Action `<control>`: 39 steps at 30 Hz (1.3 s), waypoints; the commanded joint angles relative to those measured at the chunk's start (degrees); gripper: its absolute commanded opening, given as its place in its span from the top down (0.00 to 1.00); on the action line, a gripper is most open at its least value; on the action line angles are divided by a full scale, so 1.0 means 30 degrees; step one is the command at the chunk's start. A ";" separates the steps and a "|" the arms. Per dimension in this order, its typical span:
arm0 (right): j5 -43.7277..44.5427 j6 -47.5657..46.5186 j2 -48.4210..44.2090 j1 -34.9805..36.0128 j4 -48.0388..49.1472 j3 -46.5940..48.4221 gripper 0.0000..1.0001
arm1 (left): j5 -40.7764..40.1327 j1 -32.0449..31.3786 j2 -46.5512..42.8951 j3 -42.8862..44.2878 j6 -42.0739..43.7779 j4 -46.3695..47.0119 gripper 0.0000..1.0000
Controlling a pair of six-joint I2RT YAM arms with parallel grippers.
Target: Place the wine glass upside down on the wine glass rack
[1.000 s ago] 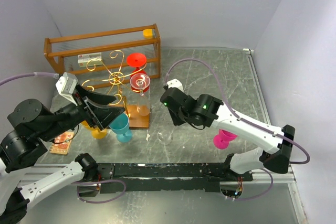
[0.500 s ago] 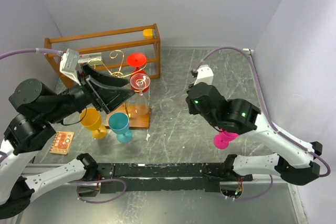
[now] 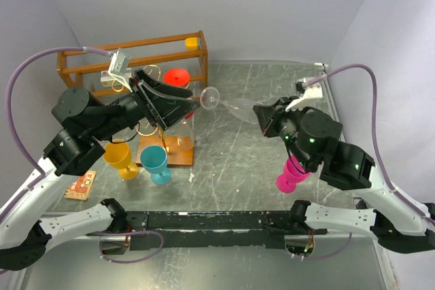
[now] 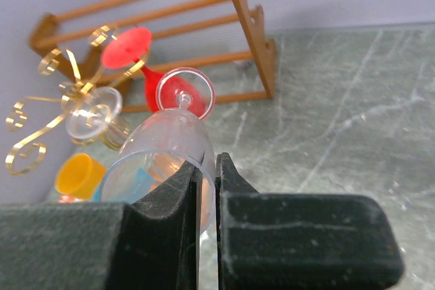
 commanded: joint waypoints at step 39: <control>-0.7923 0.0728 -0.3064 0.0078 1.4550 -0.6359 1.00 | -0.6711 -0.0121 0.0645 -0.2796 -0.8032 0.4916 0.53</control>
